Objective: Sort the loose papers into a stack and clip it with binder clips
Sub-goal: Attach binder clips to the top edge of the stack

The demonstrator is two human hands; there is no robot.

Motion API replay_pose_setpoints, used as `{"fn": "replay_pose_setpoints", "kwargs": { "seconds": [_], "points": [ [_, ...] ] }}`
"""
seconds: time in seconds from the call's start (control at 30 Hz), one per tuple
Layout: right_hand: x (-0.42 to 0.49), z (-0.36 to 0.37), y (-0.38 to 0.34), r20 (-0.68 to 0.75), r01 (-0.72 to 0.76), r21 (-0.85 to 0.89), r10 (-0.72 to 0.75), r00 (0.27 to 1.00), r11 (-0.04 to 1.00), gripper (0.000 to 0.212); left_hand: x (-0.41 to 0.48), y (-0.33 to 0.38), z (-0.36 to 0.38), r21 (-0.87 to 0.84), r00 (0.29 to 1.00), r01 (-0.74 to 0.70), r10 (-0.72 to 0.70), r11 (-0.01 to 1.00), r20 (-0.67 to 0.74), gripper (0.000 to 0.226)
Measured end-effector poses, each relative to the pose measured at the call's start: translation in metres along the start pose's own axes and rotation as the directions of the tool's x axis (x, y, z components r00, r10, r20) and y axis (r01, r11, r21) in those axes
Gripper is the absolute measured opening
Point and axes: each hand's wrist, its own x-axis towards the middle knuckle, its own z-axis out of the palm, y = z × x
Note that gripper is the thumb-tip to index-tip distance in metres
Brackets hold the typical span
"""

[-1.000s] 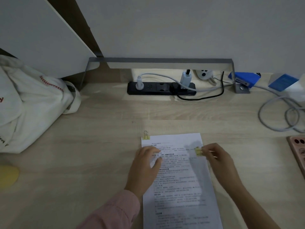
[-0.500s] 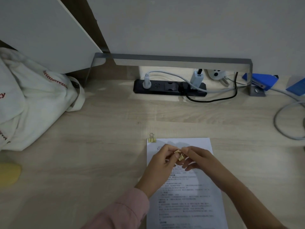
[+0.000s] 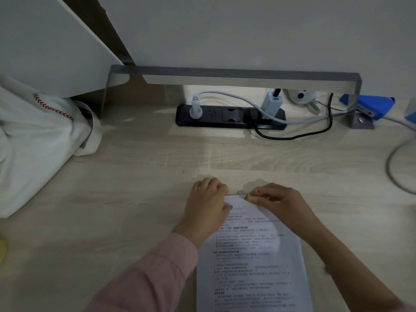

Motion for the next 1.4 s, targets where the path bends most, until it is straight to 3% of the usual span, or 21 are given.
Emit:
{"fn": "replay_pose_setpoints", "kwargs": {
  "seconds": [0.27, 0.43, 0.57, 0.8, 1.17, 1.3, 1.4],
  "points": [
    [0.029, -0.004, -0.001, 0.102, 0.172, -0.22, -0.153, 0.983, 0.96, 0.009, 0.028, 0.002, -0.001, 0.061, 0.975, 0.036, -0.048, 0.997, 0.217, 0.037],
    [0.041, -0.004, -0.005, 0.193, 0.104, -0.169, -0.071, 0.979, 0.98, 0.009, 0.036, -0.001, -0.007, -0.053, 0.934, 0.051, -0.029, 0.997, 0.356, 0.031],
    [0.054, -0.013, -0.008, 0.316, -0.051, -0.103, 0.082, 0.945, 0.993, 0.01, 0.037, -0.005, -0.009, -0.23, 0.942, 0.095, -0.012, 0.969, 0.336, 0.02],
    [0.07, -0.02, -0.022, 0.55, -0.115, -0.131, 0.169, 0.818, 0.985, 0.01, 0.031, -0.009, -0.011, -0.445, 0.951, 0.144, 0.001, 0.884, 0.311, 0.01],
    [0.076, -0.023, -0.022, 0.621, -0.124, -0.282, 0.28, 0.732, 0.951, 0.021, 0.029, -0.009, -0.01, -0.451, 0.955, 0.129, 0.011, 0.883, 0.295, 0.01],
    [0.069, -0.02, -0.018, 0.594, -0.128, -0.274, 0.273, 0.757, 0.953, 0.027, 0.027, -0.008, -0.009, -0.423, 0.958, 0.137, -0.011, 0.896, 0.286, 0.012],
    [0.056, -0.025, -0.016, 0.516, -0.112, -0.197, 0.2, 0.833, 0.974, 0.023, 0.025, -0.006, -0.007, -0.331, 0.964, 0.122, -0.033, 0.936, 0.264, 0.016]
  ]
}}
